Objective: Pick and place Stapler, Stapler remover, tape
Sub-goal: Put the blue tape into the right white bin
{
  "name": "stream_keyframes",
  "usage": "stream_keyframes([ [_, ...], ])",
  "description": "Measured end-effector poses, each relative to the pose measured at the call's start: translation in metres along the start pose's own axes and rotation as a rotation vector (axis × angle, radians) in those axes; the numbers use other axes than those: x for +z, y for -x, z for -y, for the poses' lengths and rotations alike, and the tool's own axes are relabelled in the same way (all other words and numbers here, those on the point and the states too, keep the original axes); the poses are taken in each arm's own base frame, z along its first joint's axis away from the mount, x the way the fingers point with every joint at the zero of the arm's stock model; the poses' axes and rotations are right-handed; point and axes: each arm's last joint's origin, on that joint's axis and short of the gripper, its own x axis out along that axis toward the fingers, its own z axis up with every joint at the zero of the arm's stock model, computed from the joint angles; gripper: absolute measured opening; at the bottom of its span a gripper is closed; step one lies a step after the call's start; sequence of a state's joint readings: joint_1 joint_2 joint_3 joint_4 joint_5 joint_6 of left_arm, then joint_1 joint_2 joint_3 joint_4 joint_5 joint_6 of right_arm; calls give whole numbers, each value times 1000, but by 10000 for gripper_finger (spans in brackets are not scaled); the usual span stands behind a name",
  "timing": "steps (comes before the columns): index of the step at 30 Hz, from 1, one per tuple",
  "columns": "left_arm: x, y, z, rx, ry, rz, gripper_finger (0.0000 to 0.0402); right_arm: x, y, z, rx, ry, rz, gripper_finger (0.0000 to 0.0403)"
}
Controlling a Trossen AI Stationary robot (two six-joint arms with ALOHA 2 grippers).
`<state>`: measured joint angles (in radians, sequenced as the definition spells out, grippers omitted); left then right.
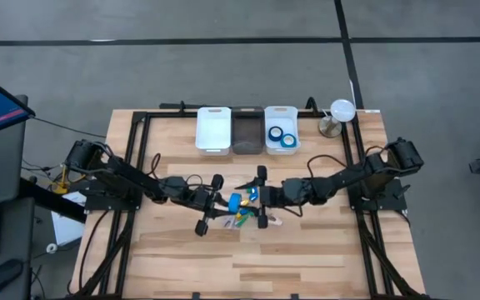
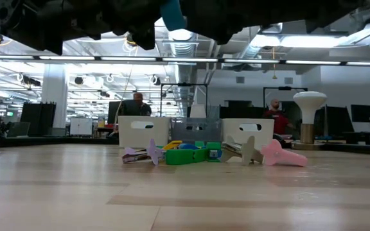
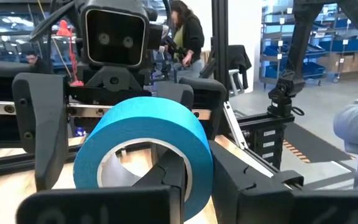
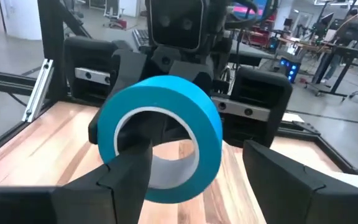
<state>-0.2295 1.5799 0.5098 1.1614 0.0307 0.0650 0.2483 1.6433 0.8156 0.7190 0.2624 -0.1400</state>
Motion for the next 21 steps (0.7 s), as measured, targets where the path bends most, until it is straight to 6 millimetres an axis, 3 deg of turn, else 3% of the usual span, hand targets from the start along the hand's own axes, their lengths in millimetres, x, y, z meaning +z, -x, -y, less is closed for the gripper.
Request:
stream_keyframes([
  [10,0,0,-1,9,0,-4,34,1,-2,17,-71,-11,-3,243],
  [13,-1,0,-1,14,1,-12,34,-1,-3,18,-73,-19,-11,223],
  [16,-1,0,-1,14,0,-11,34,-1,-3,18,-67,-16,-9,170],
  [21,-1,0,-1,20,-5,-14,34,-1,-3,14,-10,2,-3,35],
])
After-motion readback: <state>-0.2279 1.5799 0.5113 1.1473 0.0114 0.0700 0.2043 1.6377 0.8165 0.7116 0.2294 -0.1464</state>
